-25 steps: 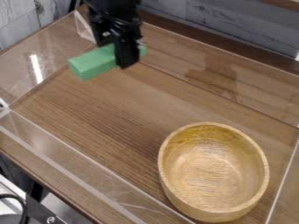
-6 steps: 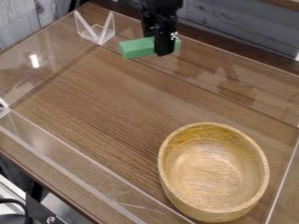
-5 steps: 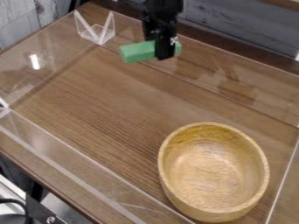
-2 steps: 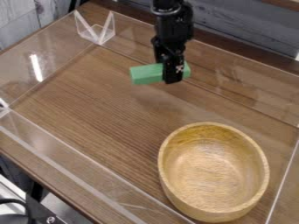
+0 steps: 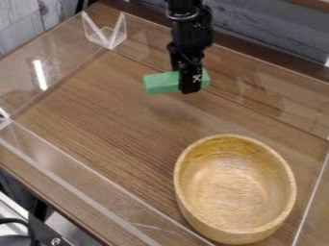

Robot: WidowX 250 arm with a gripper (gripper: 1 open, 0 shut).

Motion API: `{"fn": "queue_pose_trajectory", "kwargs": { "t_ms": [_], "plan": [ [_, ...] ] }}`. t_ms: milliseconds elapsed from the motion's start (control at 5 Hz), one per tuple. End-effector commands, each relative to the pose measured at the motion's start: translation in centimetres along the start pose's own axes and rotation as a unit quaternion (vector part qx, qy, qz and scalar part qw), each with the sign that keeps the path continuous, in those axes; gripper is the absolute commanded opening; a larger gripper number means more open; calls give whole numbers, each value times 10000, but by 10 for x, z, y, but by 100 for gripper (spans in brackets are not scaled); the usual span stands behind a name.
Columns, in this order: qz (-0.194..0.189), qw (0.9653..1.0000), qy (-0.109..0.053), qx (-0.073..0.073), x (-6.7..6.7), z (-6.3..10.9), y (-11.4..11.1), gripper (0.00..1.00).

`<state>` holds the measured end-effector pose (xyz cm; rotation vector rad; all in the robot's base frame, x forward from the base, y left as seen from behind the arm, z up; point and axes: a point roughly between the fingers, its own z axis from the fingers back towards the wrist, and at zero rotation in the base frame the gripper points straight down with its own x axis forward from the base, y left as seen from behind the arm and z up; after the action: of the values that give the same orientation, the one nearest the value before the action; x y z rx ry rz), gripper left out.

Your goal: Remove the green block from inside the brown bowl and put it on the table

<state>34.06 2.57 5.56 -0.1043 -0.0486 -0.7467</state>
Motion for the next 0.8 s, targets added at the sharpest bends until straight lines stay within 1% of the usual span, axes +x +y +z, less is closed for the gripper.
{"fn": "queue_pose_trajectory", "kwargs": {
  "t_ms": [0,600],
  "plan": [
    [-49,9992,-240,325,6,22,7,0],
    [-68,9990,-242,379,3,20,15,0]
  ]
}}
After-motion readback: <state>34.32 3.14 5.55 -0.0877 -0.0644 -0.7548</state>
